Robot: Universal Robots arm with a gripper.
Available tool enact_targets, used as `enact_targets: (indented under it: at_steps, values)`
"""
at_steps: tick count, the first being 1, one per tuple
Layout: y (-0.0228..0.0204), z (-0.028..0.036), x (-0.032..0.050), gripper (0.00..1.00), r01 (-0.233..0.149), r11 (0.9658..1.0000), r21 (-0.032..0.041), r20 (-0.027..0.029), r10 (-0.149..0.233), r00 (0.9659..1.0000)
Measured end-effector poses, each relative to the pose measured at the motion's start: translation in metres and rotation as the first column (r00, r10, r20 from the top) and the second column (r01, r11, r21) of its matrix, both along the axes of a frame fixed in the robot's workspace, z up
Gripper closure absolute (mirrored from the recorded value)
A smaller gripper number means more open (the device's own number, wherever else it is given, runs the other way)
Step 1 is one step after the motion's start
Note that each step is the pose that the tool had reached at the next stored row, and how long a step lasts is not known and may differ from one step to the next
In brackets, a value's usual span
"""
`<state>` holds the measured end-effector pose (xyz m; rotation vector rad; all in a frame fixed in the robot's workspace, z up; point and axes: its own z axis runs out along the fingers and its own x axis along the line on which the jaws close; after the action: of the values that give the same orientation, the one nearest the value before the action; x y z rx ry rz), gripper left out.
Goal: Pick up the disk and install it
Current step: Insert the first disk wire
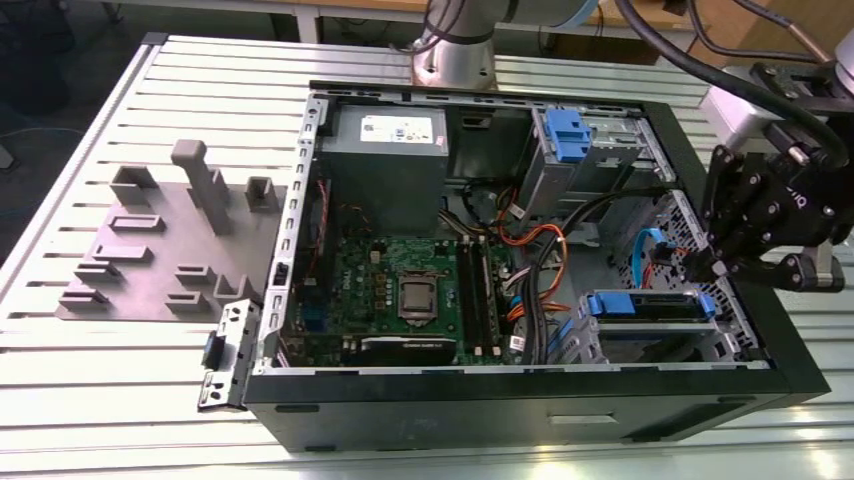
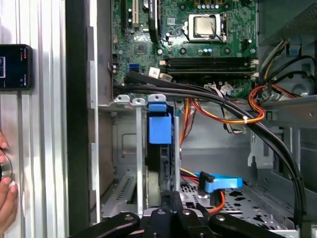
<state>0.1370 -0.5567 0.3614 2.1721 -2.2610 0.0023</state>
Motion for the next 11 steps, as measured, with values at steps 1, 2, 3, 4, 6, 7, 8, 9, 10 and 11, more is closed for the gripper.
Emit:
enact_targets:
  at_steps: [1,2,3,4,6,7,8,9,10,11]
  values:
    - [0.0023,-0.0003,0.0011,0.89,0.000,1.0000,0.0002,-0.0001,0.000,1.0000]
    - [0.0047,-0.0005,0.0020,0.89,0.000,1.0000,0.0002,0.0000,0.000,1.0000]
    - [0.0072,-0.0007,0.0025,0.89,0.000,1.0000,0.0002,0.0000,0.000,1.0000]
    - [0.0100,-0.0008,0.0029,0.89,0.000,1.0000,0.0001,0.0000,0.000,1.0000]
    - [0.0156,-0.0010,0.0030,0.89,0.000,1.0000,0.0002,0.0000,0.000,1.0000]
    - [0.0182,-0.0010,0.0030,0.89,0.000,1.0000,0.0002,0.0000,0.000,1.0000]
    - [0.0195,-0.0011,0.0031,0.89,0.000,1.0000,0.0003,-0.0001,0.000,1.0000]
    - [0.0197,-0.0012,0.0031,0.89,0.000,1.0000,0.0003,-0.0001,0.000,1.0000]
    - [0.0197,-0.0012,0.0031,0.89,0.000,1.0000,0.0003,-0.0001,0.000,1.0000]
    - [0.0197,-0.0011,0.0031,0.89,0.000,1.0000,0.0002,0.0000,0.000,1.0000]
